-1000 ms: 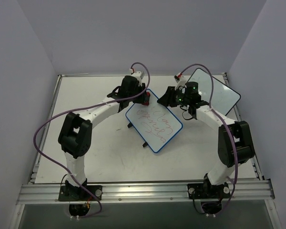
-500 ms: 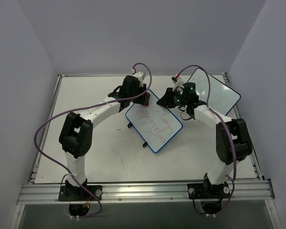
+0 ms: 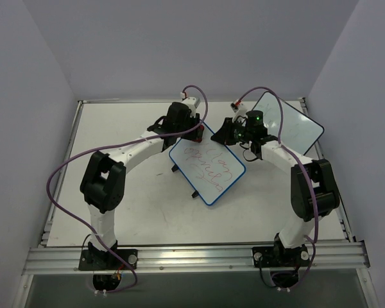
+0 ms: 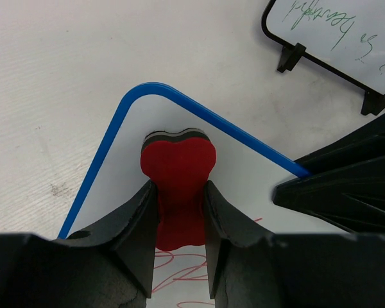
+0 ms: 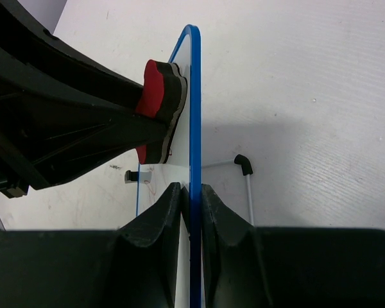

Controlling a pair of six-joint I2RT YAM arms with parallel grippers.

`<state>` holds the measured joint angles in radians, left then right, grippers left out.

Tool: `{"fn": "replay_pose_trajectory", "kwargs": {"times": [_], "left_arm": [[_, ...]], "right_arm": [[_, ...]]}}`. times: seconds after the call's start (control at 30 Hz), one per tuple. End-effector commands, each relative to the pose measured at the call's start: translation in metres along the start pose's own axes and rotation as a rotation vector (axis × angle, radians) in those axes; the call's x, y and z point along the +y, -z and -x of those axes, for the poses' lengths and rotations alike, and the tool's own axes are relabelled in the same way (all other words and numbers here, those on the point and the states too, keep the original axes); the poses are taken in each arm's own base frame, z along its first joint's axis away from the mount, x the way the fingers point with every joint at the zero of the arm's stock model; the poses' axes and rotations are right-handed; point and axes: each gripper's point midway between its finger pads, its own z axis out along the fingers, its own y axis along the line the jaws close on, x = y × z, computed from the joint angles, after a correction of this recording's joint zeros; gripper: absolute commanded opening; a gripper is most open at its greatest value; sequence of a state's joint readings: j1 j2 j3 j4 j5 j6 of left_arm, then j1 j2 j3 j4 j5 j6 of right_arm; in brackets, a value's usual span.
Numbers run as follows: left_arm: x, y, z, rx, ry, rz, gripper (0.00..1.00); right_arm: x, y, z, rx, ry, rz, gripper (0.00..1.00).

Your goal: Erase the whiteboard

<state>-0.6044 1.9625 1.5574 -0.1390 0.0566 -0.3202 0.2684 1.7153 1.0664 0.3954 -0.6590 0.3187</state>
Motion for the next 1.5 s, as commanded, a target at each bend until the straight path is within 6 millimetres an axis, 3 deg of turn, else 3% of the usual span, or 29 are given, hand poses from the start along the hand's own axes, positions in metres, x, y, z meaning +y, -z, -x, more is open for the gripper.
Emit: {"fn": "replay_pose_trajectory", "kwargs": {"times": [0.0,0.2,0.6,0.8,1.1,1.13,1.2,1.47], "left_arm": [[-0.028,0.008,0.027,-0.076,-0.055,-0.067,0.02],[-0.021,0.005,0.028,-0.073,-0.055,-0.029,0.02],[0.021,-0.006,0.028,-0.037,0.001,0.118,0.02],[0.025,-0.007,0.015,-0.018,0.01,0.124,0.02],[0.007,0.007,0.01,-0.09,0.001,0.062,0.02],[0.012,0.007,0.0,-0.078,0.004,0.074,0.02],[0.01,0.01,0.005,-0.118,0.01,0.063,0.02],[0.017,0.013,-0.017,-0.099,0.036,0.072,0.02]], "right_arm": [[0.016,-0.002,0.019,-0.038,0.093,0.035,0.01],[0.02,-0.002,0.019,-0.034,0.106,0.038,0.0],[0.021,-0.002,0.015,-0.02,0.13,0.032,0.0],[0.022,-0.001,0.015,-0.019,0.133,0.03,0.0],[0.021,-0.001,0.015,-0.02,0.135,0.03,0.0],[0.022,0.0,0.015,-0.021,0.135,0.03,0.0],[0.024,0.0,0.015,-0.023,0.141,0.035,0.0],[0.027,0.0,0.016,-0.026,0.149,0.04,0.0]]}}
